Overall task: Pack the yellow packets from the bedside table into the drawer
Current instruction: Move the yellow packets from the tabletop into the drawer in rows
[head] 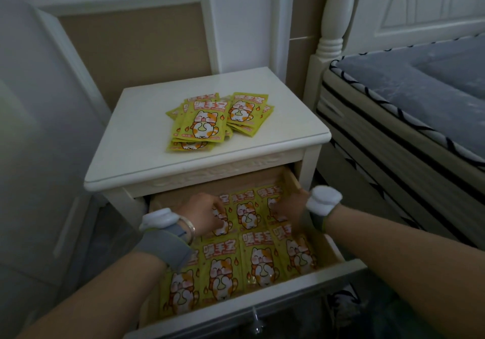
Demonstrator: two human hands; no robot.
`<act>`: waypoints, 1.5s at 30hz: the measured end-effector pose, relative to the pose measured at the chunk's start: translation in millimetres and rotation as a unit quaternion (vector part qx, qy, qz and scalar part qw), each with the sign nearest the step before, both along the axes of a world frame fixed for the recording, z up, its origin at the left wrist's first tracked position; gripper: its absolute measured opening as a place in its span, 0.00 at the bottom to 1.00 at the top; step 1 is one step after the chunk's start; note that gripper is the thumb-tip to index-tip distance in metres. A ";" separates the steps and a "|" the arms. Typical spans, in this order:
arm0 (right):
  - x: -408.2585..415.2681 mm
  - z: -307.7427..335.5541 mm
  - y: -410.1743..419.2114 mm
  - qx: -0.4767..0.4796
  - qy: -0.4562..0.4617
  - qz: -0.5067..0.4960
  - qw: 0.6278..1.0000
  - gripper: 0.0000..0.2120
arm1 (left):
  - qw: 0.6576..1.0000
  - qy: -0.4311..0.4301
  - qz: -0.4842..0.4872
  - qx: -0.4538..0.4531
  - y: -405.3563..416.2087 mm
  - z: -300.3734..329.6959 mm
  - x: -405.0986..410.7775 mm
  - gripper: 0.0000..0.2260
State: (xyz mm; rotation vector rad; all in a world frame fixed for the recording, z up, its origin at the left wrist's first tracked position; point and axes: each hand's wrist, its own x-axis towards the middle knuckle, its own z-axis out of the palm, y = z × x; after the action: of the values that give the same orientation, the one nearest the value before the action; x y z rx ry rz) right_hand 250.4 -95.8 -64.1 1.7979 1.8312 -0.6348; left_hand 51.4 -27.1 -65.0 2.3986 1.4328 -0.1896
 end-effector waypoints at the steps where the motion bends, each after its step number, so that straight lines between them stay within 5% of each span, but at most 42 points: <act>1: 0.1 6.7 5.3 0.036 0.034 -0.028 0.998 0.29 | 1.000 -0.012 0.003 -0.002 1.6 5.7 -1.6 0.14; 8: 9.5 85.3 17.2 0.286 0.214 -0.102 0.928 0.09 | 0.986 -0.164 0.007 -0.016 22.4 69.4 -13.2 0.06; 12: 4.2 90.9 36.4 0.415 0.227 -0.152 0.868 0.08 | 0.943 -0.317 0.070 -0.078 34.2 100.9 -18.7 0.06; 16: 0.5 89.2 62.8 0.474 0.266 -0.231 0.807 0.09 | 0.906 -0.398 0.141 0.025 59.0 103.5 -19.3 0.05; 20: 7.1 79.7 85.6 0.452 0.283 -0.332 0.778 0.09 | 0.893 -0.377 0.211 0.128 76.2 85.3 -11.6 0.04; 23: 13.6 76.9 105.6 0.421 0.231 -0.383 0.789 0.14 | 0.881 -0.371 0.259 0.140 86.1 77.2 -4.3 0.16; 27: 16.7 69.6 132.9 0.412 0.140 -0.397 0.808 0.32 | 0.923 -0.272 0.247 0.115 98.9 76.7 4.5 0.32; 30: 14.0 62.2 138.5 0.430 0.075 -0.370 0.820 0.38 | 0.948 -0.201 0.225 0.097 97.3 74.1 6.1 0.34; 35: 20.9 69.2 139.8 0.387 0.165 -0.380 0.824 0.27 | 0.922 -0.306 0.237 0.009 111.4 77.9 -5.7 0.29; 41: 23.5 66.7 137.9 0.412 0.275 -0.424 0.758 0.18 | 0.907 -0.356 0.223 0.014 119.8 79.3 -17.3 0.11; 45: 25.3 66.9 135.2 0.448 0.341 -0.421 0.711 0.13 | 0.907 -0.347 0.222 0.085 113.3 79.5 -18.4 0.13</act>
State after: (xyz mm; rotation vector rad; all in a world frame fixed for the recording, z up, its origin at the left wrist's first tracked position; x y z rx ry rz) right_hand 275.7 39.4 2.8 3.5580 1.7672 -0.8780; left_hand 33.0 86.2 14.4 1.8626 1.5924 0.8422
